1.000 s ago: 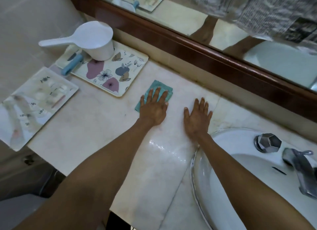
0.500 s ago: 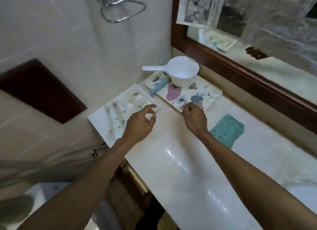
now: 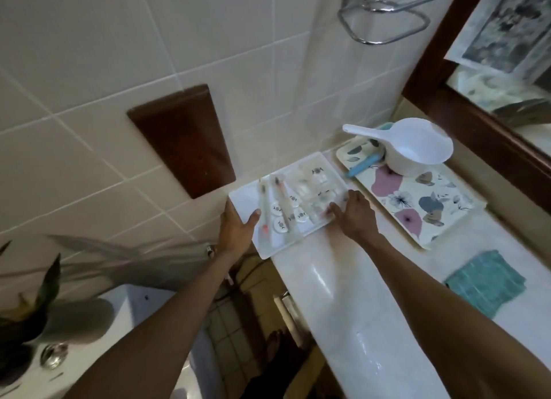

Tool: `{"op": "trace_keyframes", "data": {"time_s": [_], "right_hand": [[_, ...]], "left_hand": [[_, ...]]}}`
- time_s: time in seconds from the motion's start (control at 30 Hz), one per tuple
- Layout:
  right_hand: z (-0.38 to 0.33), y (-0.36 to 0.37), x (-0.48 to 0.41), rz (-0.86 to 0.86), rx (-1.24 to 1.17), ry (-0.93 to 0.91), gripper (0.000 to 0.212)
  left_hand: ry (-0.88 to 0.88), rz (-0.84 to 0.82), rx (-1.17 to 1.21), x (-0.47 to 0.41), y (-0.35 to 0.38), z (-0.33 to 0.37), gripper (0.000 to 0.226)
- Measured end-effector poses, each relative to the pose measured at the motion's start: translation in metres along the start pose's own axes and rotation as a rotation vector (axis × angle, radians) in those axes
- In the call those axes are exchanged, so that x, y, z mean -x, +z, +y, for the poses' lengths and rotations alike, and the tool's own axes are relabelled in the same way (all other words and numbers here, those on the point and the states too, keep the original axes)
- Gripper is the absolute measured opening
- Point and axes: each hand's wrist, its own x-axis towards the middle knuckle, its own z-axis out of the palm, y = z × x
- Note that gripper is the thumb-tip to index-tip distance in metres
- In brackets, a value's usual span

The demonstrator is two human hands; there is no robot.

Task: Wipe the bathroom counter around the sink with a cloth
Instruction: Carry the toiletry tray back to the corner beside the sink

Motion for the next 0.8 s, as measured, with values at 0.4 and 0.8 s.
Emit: {"op": "trace_keyframes", "data": {"time_s": [0.4, 0.8], "right_hand": [[0.009, 0.005, 0.031, -0.001, -0.018, 0.072, 0.064], [0.070, -0.031, 0.146, 0.055, -0.189, 0.208, 0.068]], "left_hand": [[-0.131, -0.009, 0.146, -0.010, 0.011, 0.000, 0.078], [-0.063, -0.121, 0.075, 0.068, 0.048, 0.010, 0.109]]}}
